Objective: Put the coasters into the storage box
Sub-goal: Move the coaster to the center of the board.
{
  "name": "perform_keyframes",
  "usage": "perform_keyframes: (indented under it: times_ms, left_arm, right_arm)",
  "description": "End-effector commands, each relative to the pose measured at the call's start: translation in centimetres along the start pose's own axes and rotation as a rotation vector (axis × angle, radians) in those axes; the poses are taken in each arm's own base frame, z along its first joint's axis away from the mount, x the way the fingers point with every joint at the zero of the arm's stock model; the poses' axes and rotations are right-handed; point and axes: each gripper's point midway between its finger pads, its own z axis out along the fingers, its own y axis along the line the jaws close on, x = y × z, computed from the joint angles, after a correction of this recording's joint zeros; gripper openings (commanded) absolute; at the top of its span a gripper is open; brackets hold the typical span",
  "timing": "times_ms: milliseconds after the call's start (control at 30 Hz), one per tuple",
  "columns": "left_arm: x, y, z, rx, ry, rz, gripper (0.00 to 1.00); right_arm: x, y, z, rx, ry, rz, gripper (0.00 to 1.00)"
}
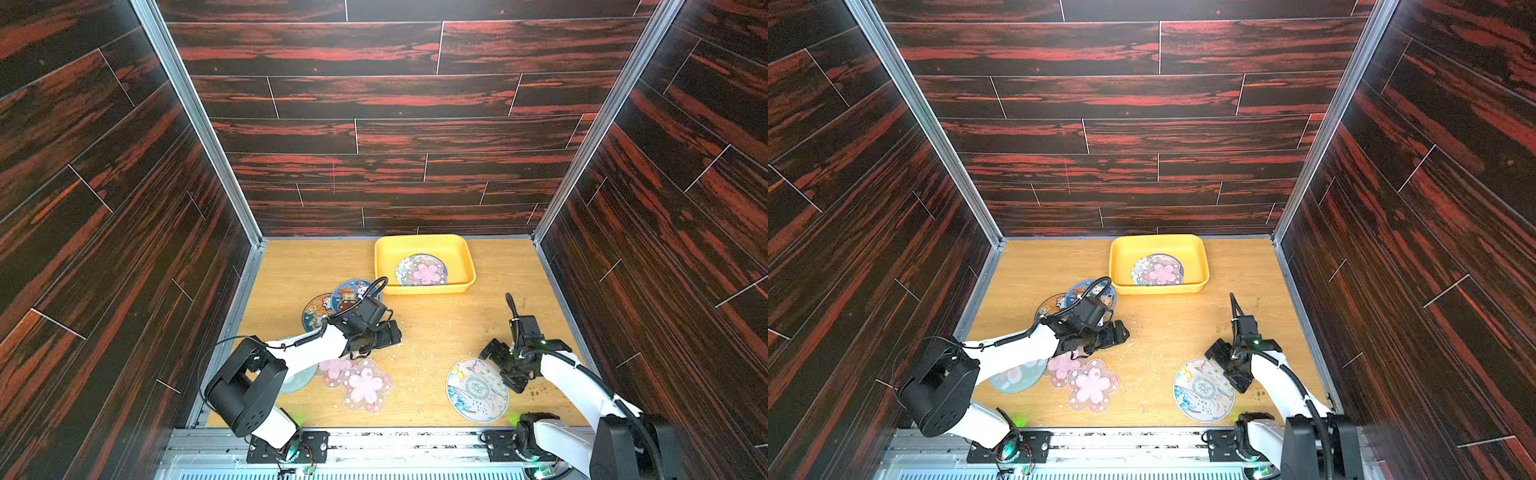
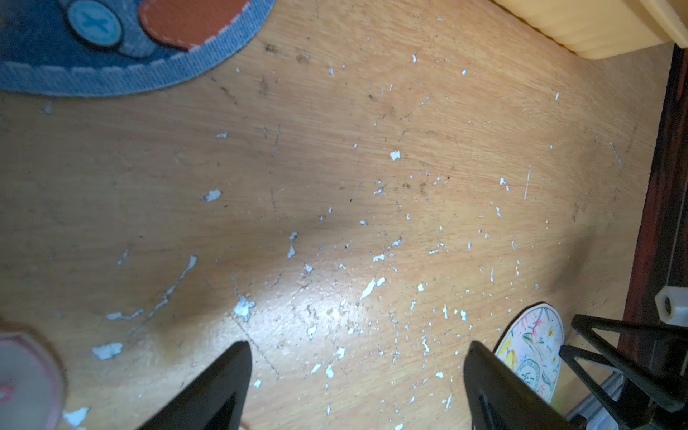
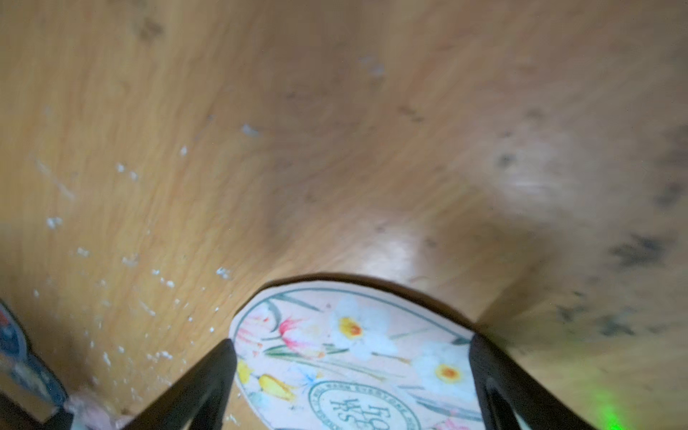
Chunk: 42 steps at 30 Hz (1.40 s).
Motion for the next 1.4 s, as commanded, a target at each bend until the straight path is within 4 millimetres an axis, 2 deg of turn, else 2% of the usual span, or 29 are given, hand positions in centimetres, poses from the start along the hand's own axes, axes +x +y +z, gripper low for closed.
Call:
perform_keyframes:
  times_ms: [0, 133, 267, 433, 833, 1100, 1367]
  left_arm:
    - [-0.3, -0.1, -0.2, -0.009, 0.004, 0.010, 0.92]
    - [-0.2, -0.1, -0.1, -0.010, 0.008, 0.013, 0.93]
    - [-0.2, -0.1, 0.1, -0.009, 0.014, 0.014, 0.93]
    - [-0.3, -0.3, 0.2, -0.009, 0.015, 0.021, 0.93]
    - [-0.7, -0.6, 0.3, -0.005, 0.006, 0.027, 0.93]
    - [-0.6, -0.3, -0.1, 0.000, -0.010, 0.014, 0.93]
    - [0.5, 0.7, -0.5, -0.018, -0.002, 0.003, 0.93]
  right_arm:
    - [1.2, -4.1, 0.2, 0.148, 0.015, 0.095, 0.99]
    - [1.2, -5.2, -0.3, 0.185, 0.002, 0.125, 0.99]
    - [1.8, -5.5, 0.1, 0.190, 0.028, 0.147, 0.98]
    - [2.2, -4.6, 0.4, 0.152, 0.065, 0.144, 0.99]
    - [5.1, -2.9, 1.2, 0.112, 0.185, 0.114, 0.99]
    - [6.8, -0.1, 1.8, 0.068, 0.230, 0.067, 0.99]
    - [8.7, 5.0, 2.4, -0.023, 0.260, -0.040, 0.98]
